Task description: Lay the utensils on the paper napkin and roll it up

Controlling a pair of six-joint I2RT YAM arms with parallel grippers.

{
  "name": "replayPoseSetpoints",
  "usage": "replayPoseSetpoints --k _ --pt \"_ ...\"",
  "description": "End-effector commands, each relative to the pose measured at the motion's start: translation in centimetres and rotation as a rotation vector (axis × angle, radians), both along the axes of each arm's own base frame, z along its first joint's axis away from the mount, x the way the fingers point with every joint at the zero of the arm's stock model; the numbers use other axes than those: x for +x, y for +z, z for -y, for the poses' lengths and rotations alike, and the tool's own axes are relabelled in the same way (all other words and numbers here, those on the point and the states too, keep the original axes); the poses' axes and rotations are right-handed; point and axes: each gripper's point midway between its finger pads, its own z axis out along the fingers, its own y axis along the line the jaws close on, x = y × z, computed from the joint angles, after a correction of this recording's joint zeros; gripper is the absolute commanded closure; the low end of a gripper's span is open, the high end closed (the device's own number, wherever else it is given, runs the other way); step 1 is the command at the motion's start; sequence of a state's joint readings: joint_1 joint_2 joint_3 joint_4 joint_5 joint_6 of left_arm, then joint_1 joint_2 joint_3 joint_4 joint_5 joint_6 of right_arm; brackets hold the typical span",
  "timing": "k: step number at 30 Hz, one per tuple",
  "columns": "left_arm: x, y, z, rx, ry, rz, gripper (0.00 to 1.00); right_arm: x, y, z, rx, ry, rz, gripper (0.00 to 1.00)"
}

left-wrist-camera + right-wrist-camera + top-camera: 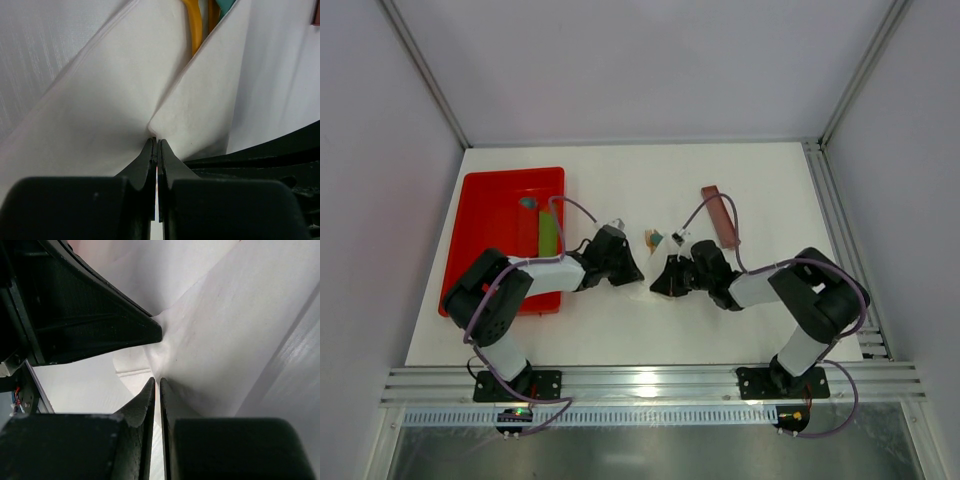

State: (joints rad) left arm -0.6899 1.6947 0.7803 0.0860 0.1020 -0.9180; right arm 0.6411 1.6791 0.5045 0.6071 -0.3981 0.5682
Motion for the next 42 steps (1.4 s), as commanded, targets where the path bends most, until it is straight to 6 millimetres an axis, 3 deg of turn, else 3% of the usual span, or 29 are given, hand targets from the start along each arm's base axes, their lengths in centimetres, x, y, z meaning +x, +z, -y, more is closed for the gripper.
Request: replayPoseSetpoints --k 1,2,3,5,6,12,23,38,42 --pt "-3.8 -4.1 -3.5 0.177 -0.014 -0.139 1.0 1.3 2.6 0.1 -0.003 -0.04 0.06 0.91" --pt "-3.9 -4.2 -3.6 0.179 -0.014 -0.141 1.0 2.0 2.9 0.4 -0.029 -0.065 0.079 0.91" --pt "-3.8 -4.1 -3.6 0.179 -0.013 -0.139 1.0 2.9 4.5 0.1 -0.02 -0.078 0.113 0.91" --pt "-3.9 -4.3 -3.7 0.183 -0.011 -0.144 1.0 3.8 4.4 0.8 -0.084 -0.116 0.122 0.91" --pt "-4.0 -4.3 -3.7 0.183 -0.012 -0.146 1.0 4.9 5.3 0.5 -0.09 -0.127 0.145 0.91" --pt "-3.8 -4.1 -3.6 0.184 -0.007 -0.144 1.0 5.8 3.6 0.1 -0.157 -0.118 0.108 0.92" --pt "-3.3 -3.5 -4.1 0.219 0.001 -0.13 1.0 3.9 -0.1 0.6 -0.272 -0.116 0.061 0.92" --pt "-2.6 -2.5 -3.9 0.233 0.007 -0.118 0.99 3.9 -1.6 1.9 -0.456 -0.173 0.055 0.94" --pt "-1.8 -0.8 -4.3 0.262 0.019 -0.083 0.86 3.5 -2.0 1.9 -0.454 -0.173 0.042 0.94"
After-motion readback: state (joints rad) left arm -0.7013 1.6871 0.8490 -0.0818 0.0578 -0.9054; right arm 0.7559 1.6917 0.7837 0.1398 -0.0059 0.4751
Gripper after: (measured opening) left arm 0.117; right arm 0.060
